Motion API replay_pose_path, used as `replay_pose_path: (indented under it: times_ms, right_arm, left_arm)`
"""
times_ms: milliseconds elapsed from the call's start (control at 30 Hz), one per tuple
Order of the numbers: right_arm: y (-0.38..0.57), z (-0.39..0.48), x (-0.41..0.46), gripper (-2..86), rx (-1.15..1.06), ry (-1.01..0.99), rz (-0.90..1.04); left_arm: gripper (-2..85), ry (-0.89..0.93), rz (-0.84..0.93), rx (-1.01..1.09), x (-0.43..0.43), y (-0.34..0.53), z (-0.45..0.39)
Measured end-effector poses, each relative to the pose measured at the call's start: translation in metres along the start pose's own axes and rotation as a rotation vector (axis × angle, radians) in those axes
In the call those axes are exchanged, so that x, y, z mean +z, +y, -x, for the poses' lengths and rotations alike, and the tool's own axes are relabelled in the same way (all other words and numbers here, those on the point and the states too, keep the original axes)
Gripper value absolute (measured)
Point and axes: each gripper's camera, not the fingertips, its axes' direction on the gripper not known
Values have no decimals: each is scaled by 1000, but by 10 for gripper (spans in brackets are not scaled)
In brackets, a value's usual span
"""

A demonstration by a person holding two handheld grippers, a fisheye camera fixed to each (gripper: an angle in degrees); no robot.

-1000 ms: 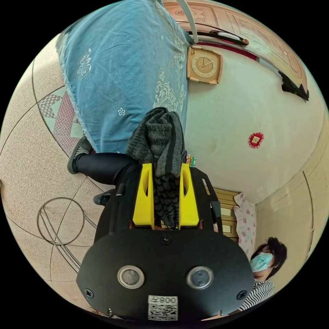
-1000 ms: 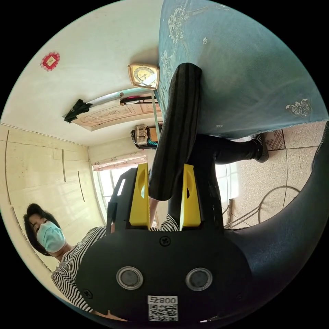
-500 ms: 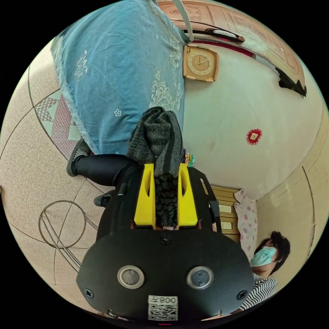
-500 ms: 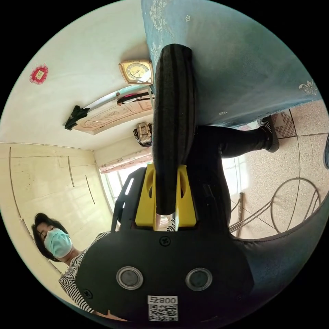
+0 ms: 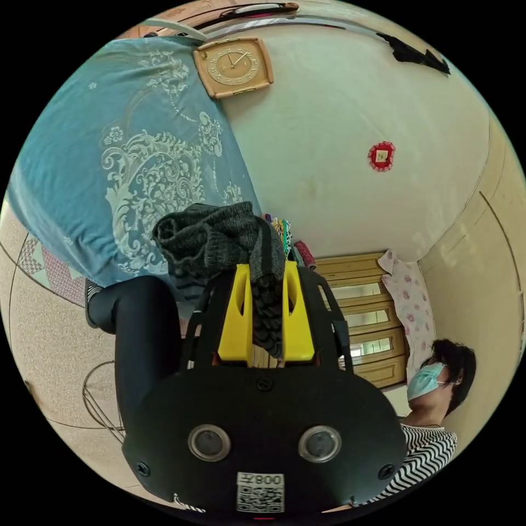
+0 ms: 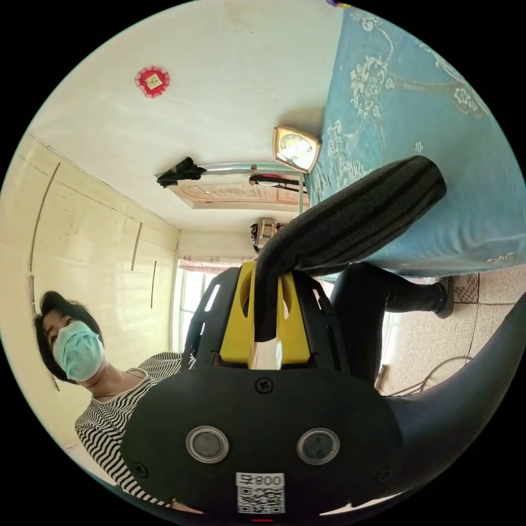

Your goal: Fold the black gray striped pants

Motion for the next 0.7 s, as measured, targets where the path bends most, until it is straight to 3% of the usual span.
replay_pose_path:
  times_ms: [233,467,633,700]
  right_arm:
    - [-18,70,-147,55,-209,21,-239]
    - [-12,189,-326,56,-537,243,-531]
    - [14,185,-415,60,-542,423,-702]
    - [20,151,-441,61,-465,440,-757]
  left_arm:
    - [87,106,204,170,139,-150,-174]
    - [90,377,434,413,361,-279,-412]
    - [92,446,603,469,508,-324,-512]
    - [94,382,686,478,572,-339,-528]
